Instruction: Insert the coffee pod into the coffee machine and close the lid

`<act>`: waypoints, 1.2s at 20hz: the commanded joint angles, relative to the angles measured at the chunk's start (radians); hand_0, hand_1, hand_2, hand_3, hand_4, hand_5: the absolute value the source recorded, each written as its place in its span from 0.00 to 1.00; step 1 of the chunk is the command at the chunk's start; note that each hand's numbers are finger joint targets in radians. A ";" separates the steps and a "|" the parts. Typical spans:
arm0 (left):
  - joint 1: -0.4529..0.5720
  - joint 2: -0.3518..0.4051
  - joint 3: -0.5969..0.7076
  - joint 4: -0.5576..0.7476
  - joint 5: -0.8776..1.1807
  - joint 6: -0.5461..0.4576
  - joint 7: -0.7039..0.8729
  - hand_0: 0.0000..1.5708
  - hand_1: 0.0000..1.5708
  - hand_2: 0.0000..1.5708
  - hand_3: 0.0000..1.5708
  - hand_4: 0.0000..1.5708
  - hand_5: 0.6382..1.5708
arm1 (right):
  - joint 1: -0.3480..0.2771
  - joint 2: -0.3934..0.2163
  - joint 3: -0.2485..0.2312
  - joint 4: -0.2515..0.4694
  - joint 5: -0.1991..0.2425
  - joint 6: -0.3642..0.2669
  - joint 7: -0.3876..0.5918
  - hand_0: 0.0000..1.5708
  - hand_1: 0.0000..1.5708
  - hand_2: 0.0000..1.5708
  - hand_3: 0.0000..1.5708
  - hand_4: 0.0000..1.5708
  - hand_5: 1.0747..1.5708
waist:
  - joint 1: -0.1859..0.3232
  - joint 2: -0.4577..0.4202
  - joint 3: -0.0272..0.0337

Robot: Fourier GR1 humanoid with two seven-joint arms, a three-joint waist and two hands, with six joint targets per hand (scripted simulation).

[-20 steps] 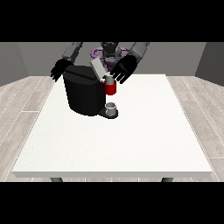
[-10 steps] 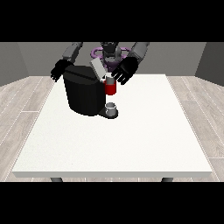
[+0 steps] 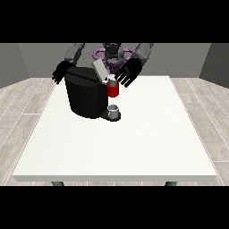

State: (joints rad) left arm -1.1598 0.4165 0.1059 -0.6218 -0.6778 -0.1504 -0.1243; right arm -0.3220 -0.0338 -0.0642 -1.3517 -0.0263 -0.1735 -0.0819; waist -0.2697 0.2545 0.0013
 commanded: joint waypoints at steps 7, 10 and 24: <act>-0.014 -0.029 -0.010 -0.024 -0.026 0.043 0.010 0.68 0.68 0.71 0.61 0.23 1.00 | -0.042 -0.057 -0.064 0.051 -0.046 0.053 -0.059 0.00 0.00 0.00 0.00 0.30 1.00 | 0.009 0.038 -0.0006; 0.025 0.038 -0.011 0.012 -0.028 -0.025 -0.069 0.58 0.58 0.65 0.55 0.23 1.00 | 0.017 -0.012 -0.010 -0.004 -0.017 0.022 -0.029 0.00 0.00 0.00 0.00 0.26 1.00 | 0.001 0.007 -0.0012; 0.014 0.059 -0.041 0.009 -0.087 -0.055 -0.079 0.00 0.00 0.00 0.00 0.00 1.00 | 0.003 -0.018 -0.008 -0.015 0.001 -0.012 0.010 0.00 0.00 0.00 0.00 0.26 1.00 | 0.007 -0.023 -0.0012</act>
State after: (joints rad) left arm -1.1509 0.4547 0.0634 -0.6116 -0.7546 -0.2045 -0.1790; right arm -0.3089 -0.0333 -0.0604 -1.3528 -0.0232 -0.1845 -0.0831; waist -0.2654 0.2359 0.0005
